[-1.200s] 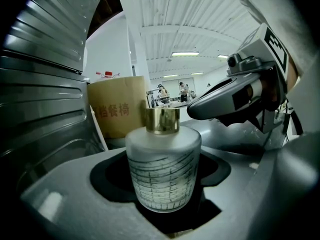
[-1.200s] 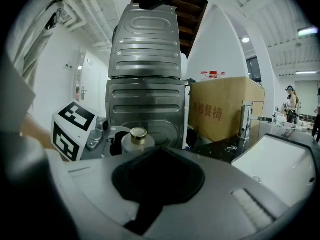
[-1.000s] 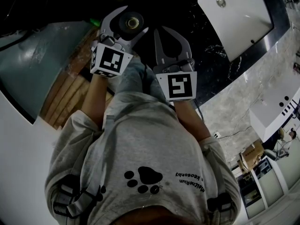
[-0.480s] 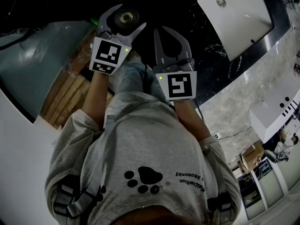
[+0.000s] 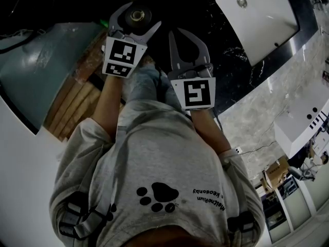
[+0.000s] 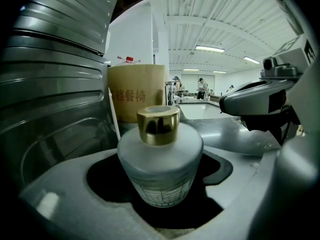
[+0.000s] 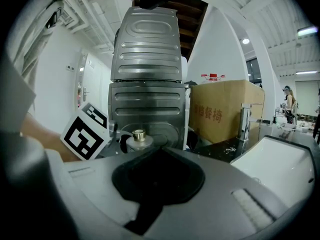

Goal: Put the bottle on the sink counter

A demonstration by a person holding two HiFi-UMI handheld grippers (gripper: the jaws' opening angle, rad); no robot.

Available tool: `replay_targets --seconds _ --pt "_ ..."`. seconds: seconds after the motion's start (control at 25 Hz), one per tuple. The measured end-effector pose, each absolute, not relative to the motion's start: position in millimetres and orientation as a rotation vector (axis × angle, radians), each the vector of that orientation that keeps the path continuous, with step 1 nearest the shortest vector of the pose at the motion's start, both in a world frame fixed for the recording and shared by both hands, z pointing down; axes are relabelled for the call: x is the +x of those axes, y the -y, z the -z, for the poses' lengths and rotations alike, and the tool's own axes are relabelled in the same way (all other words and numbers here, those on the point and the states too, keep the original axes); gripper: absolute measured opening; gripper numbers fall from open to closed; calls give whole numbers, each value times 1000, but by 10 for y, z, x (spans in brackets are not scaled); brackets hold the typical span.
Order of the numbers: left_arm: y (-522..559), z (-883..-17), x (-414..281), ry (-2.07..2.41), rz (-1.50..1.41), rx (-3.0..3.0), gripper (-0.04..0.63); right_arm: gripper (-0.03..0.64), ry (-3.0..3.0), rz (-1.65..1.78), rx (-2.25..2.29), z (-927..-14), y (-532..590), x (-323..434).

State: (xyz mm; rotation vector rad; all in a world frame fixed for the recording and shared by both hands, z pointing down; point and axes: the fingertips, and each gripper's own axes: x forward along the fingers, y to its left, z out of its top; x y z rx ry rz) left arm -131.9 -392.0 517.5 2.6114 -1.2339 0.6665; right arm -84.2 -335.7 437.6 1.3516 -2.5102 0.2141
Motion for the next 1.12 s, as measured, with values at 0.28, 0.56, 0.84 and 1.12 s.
replay_targets --seconds 0.28,0.56,0.84,1.12 --pt "3938 -5084 -1355 1262 -538 2579 411 2 2513 -201 1369 -4311 3303 -774" --pt "3779 -5085 -1424 1257 -558 2556 413 2 2531 -182 1364 -4231 3198 -754" --pt "3463 -5031 -1663 1339 -587 2481 410 2 2556 -123 1324 -4200 3013 -724" --pt "3180 -4753 -1783 1493 -547 2459 199 2 2601 -105 1307 -4078 2829 -736"
